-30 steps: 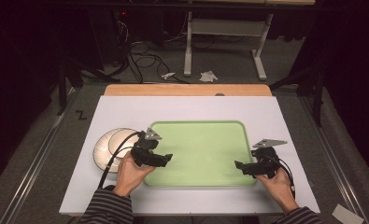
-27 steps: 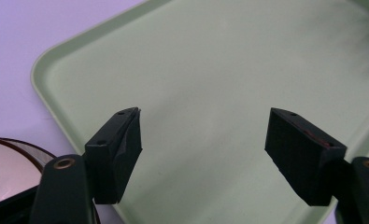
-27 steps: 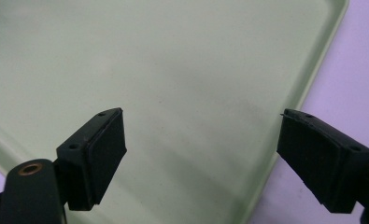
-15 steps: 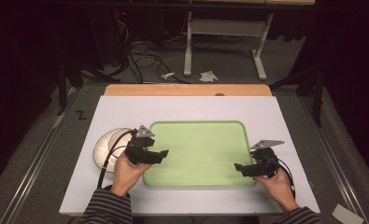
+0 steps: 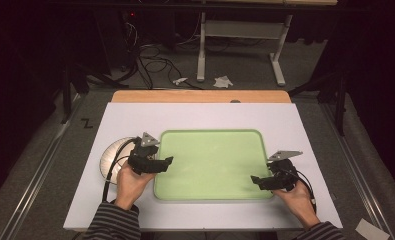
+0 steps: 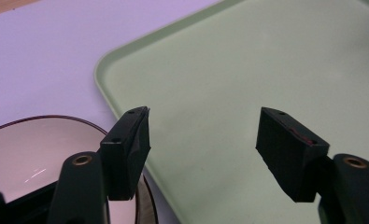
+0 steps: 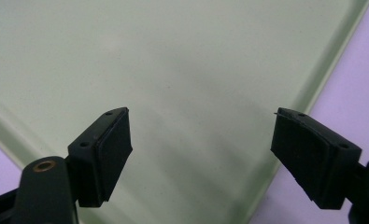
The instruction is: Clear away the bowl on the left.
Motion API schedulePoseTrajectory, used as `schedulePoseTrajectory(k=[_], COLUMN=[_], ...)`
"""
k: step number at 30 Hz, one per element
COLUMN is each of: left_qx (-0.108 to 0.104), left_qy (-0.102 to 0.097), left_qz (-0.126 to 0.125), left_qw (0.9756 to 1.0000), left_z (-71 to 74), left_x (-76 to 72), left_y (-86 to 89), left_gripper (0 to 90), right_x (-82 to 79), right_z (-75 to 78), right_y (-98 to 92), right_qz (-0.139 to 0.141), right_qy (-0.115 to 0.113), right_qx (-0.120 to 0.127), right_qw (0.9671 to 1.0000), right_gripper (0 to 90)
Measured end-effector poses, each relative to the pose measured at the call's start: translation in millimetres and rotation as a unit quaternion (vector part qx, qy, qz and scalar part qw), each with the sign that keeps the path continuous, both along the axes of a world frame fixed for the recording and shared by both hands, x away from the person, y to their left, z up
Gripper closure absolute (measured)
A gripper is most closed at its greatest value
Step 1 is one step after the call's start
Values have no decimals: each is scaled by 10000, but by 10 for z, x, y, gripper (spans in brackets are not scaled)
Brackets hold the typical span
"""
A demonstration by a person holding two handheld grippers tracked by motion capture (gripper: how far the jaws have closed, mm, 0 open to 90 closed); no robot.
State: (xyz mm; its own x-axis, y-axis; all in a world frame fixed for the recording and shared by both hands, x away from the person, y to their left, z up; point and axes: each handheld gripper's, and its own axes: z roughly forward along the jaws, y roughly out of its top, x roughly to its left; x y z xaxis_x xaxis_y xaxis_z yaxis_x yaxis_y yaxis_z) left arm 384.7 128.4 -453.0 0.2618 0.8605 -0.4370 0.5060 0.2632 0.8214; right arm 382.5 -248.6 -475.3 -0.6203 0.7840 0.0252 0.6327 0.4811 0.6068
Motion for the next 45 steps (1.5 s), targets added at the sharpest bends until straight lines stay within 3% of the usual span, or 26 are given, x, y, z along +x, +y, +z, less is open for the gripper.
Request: schedulePoseTrajectory(k=[3, 6, 11, 13, 17, 26, 28, 31, 34, 36, 42, 45], left_qx=[5, -75, 99, -124, -202, -62, -115, -435, -469, -453, 19, 8], left_qy=[5, -124, -140, -29, -85, -20, -45, -105, -106, -79, -166, -233], left_qz=[43, -43, -132, 32, 211, 480, 524, 622, 707, 833, 989, 1068], left_qw=[10000, 9999, 9998, 9999, 9995, 9988, 9985, 9971, 9963, 9955, 9950, 9940], left_z=[1, 35, 63, 124, 158, 105, 112, 171, 174, 156, 96, 99], left_x=[2, -8, -23, -13, -4, 45, 51, 45, 50, 66, 101, 101], left_y=[19, 60, 104, 177, 240, 348, 366, 492, 551, 616, 753, 809], left_gripper=[342, 349, 389, 385, 399, 351, 351, 361, 367, 369, 400, 413], right_x=[0, -4, -3, -6, -6, -10, -8, -5, -6, -8, -4, -9], right_z=[0, -2, 2, 5, 2, -1, -9, -5, -5, -7, -12, -15], right_y=[0, 5, 1, 3, 3, 5, 4, -3, -4, 3, 2, 10], right_qz=[24, 18, 31, 37, 36, 43, 34, 20, 7, 16, 37, 73], right_qy=[-2, 9, -4, -28, -7, 16, -3, -29, -15, -5, 11, 1], right_qx=[-17, -28, 1, -15, -8, -30, -33, -32, -38, -43, -53, -76], right_qw=[10000, 10000, 10000, 10000, 10000, 10000, 10000, 10000, 10000, 10000, 10000, 9999], right_gripper=[220, 223, 237, 237, 238, 237, 232, 231, 231, 231, 237, 243])
